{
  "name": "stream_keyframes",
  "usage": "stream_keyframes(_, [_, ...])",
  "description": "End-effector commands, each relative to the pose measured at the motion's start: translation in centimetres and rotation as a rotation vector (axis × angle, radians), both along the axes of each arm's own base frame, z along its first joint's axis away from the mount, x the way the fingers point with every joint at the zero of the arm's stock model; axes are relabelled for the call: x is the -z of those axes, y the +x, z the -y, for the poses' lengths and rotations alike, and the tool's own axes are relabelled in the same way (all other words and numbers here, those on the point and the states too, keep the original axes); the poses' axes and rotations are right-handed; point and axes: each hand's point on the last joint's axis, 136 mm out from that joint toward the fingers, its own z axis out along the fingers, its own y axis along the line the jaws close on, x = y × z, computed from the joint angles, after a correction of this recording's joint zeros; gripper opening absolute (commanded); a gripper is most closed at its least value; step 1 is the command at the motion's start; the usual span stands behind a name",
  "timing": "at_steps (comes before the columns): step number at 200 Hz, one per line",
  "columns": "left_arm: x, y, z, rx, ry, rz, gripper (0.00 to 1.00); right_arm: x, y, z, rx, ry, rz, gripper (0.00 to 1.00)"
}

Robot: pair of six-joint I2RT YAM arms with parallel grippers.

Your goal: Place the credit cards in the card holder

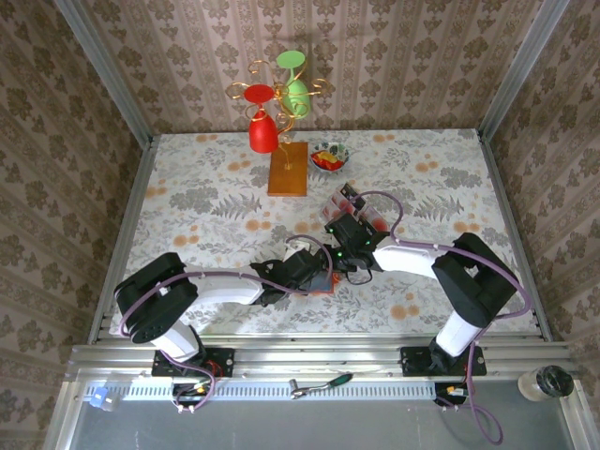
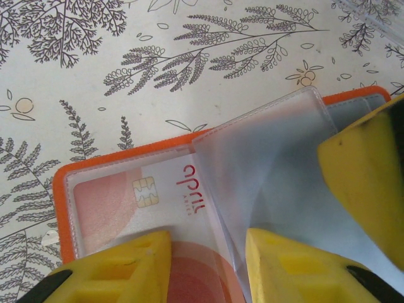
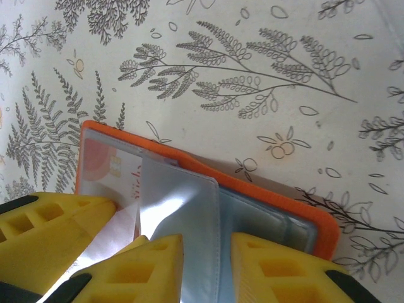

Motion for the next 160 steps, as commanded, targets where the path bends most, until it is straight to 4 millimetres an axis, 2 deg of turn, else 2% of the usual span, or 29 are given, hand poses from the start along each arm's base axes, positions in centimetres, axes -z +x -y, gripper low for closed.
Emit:
stream_keyframes(1, [1.1, -0.8, -0.8, 0.005, 0.055, -0.037, 0.38, -0.2, 0.0, -0.9, -0.018, 0.041, -0.029, 0.27])
stream_keyframes(38, [1.0, -0.8, -0.7, 0.005, 0.052, -0.035, 0.38, -0.4, 0.0, -1.3, -0.016, 0.075, -0.038, 0.27])
stream_keyframes(66, [0.4, -0.7, -0.6, 0.008, 0.040, -0.025, 0.38, -1.3, 0.1, -1.7, -0.020, 0.118, -0.030, 0.26])
stream_keyframes(86, [-1.2, -0.4, -0.5, 0.010, 0.019, -0.002, 0.40, -2.2, 0.0, -2.1, -0.026, 0.146, -0.029, 0.26])
stream_keyframes(119, [-5.2, 0.2, -0.5, 0.003, -0.047, 0.059, 0.44, -3.4, -0.2, -2.6, -0.031, 0.177, -0.025, 0.29])
stream_keyframes(140, [-7.2, 0.7, -1.4, -0.026, -0.074, 0.085, 0.44, -4.1, -0.5, -3.1, -0.040, 0.191, -0.022, 0.34])
stream_keyframes(160, [-8.3, 1.0, -2.6, -0.051, -0.098, 0.100, 0.44, -4.6, -0.8, -4.0, -0.053, 0.197, -0.020, 0.43])
